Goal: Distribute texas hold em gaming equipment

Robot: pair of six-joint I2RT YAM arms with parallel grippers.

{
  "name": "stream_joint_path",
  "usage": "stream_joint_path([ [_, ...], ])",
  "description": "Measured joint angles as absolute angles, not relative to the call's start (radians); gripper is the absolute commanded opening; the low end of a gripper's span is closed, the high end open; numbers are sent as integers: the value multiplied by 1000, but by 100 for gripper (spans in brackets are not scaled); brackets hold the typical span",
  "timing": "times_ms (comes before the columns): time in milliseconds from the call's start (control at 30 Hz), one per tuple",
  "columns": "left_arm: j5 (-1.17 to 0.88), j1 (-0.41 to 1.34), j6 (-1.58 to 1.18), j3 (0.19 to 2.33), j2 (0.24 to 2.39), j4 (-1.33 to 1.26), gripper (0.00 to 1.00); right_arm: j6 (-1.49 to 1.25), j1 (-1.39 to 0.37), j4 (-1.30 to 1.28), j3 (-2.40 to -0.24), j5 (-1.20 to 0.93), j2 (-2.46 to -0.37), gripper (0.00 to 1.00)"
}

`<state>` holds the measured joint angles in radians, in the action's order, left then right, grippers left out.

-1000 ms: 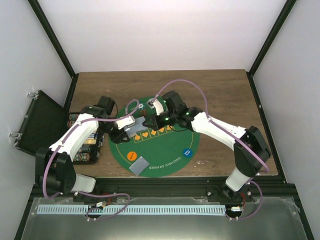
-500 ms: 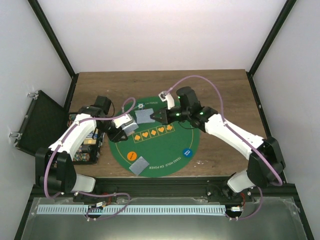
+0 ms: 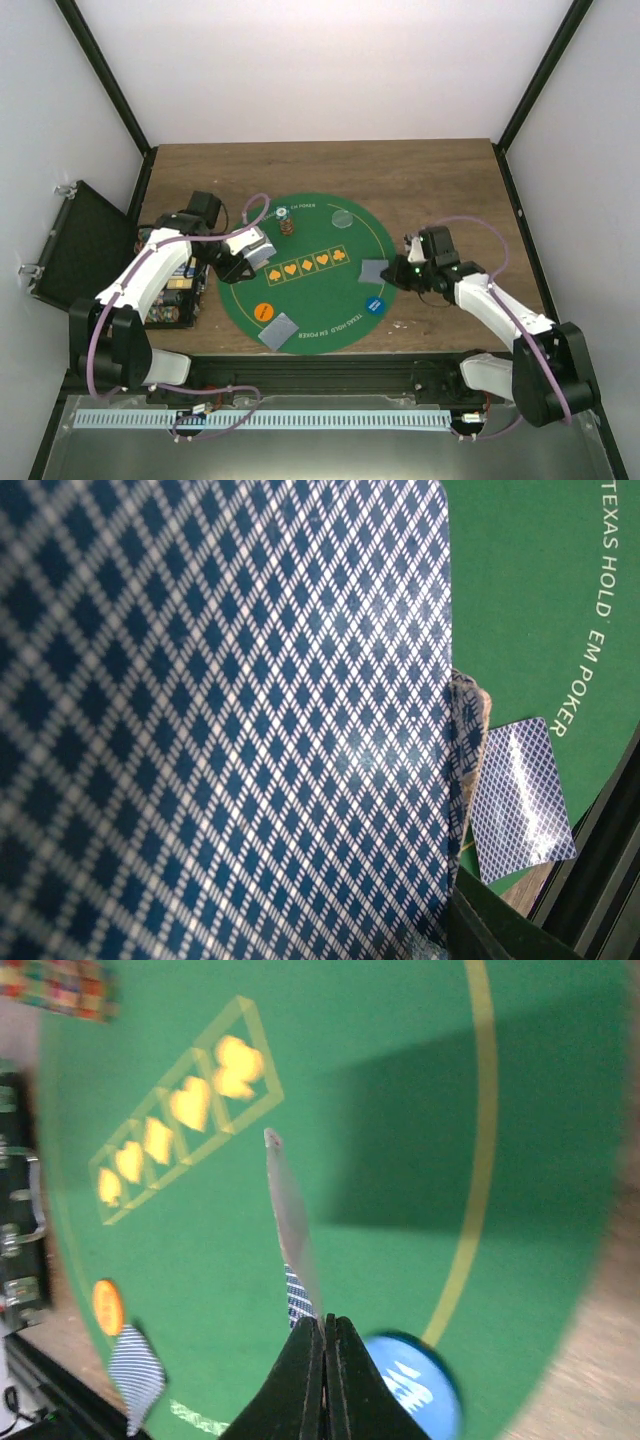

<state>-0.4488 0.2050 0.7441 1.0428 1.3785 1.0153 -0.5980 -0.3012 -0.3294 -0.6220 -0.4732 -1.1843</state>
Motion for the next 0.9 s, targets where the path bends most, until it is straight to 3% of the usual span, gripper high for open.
stream_joint_path([
  [667,-450,204,740,1032,1357,1023,47,-774,-206,-231,-411,-400,-1174,1],
  [733,-450,204,740,1032,1356,1025,47,-790,-205,-237,-396,-385,-1148,11],
  [833,-450,204,741,1032,1356,1028,47,-820,-204,-249,-390,-356,-1104,53],
  [900,-450,204,741,1032,1356,1032,47,-833,-202,-257,-390,-333,-1072,73],
])
